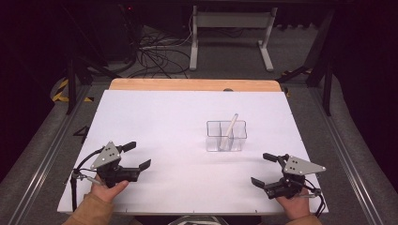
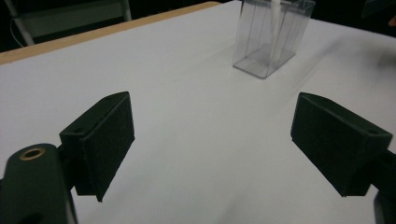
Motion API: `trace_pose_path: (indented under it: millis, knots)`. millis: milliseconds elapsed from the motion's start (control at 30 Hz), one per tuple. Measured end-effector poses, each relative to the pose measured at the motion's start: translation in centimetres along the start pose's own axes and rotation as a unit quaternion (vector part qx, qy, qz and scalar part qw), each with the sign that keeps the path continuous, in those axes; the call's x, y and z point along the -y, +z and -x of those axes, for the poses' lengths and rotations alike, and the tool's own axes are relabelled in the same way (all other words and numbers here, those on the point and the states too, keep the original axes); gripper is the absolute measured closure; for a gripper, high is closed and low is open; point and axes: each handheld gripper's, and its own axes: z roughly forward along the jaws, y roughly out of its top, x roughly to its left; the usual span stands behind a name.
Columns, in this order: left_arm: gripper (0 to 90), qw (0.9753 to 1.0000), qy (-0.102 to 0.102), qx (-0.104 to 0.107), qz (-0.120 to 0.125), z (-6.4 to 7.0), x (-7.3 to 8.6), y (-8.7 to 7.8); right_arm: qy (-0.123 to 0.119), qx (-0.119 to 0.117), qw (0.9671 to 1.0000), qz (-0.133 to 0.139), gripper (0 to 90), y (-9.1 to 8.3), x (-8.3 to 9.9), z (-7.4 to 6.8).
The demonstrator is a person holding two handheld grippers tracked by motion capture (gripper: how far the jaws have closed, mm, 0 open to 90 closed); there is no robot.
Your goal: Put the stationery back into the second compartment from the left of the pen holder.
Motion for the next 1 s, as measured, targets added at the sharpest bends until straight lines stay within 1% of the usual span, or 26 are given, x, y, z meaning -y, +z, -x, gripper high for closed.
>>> trace_pose_path:
  millis: [67,167,200,333,400,500,567,633,833,900,1000]
  knots:
    - [14.0,0.9999,0.006,-0.007,-0.010,-0.1,0.8,-0.2,0.000,0.000,1.0000,0.000,3.8,0.0,0.0,0.0]
    - [13.9,0.9998,-0.005,-0.007,-0.015,-0.4,1.8,-0.6,-0.001,0.000,1.0000,0.000,3.8,0.1,0.0,0.0]
    - [13.8,0.9998,-0.013,-0.007,-0.015,-0.5,2.1,-0.7,0.000,0.001,1.0000,0.000,3.8,0.1,0.0,0.0]
    - [13.4,0.9996,-0.012,-0.016,-0.020,-0.8,2.9,-1.5,0.000,0.001,1.0000,-0.002,3.7,0.1,0.0,0.0]
    - [13.4,0.9995,-0.019,-0.017,-0.021,-0.9,3.4,-1.8,0.001,0.001,1.0000,-0.002,3.7,0.0,0.1,0.0]
    - [13.1,0.9993,-0.032,-0.018,-0.010,-1.2,3.4,-2.1,0.001,0.001,1.0000,-0.002,3.7,0.0,0.1,0.0]
    - [13.0,0.9993,-0.030,-0.021,-0.004,-1.1,3.3,-2.1,0.001,0.001,1.0000,-0.003,3.7,0.0,0.1,0.0]
    - [13.1,0.9994,-0.023,-0.025,-0.006,-1.0,3.2,-2.0,0.001,0.001,1.0000,-0.003,3.7,0.0,0.1,0.0]
    - [13.3,0.9993,-0.021,-0.031,0.000,-0.9,3.0,-1.9,0.002,0.002,1.0000,-0.003,3.6,0.1,0.1,0.0]
    - [13.8,0.9993,-0.027,-0.028,0.000,-0.9,3.0,-2.0,0.001,0.003,1.0000,-0.004,3.7,0.1,0.1,0.0]
    - [13.7,0.9986,-0.047,-0.025,0.007,-1.0,3.0,-2.2,0.001,0.002,1.0000,-0.004,3.7,0.1,0.1,0.0]
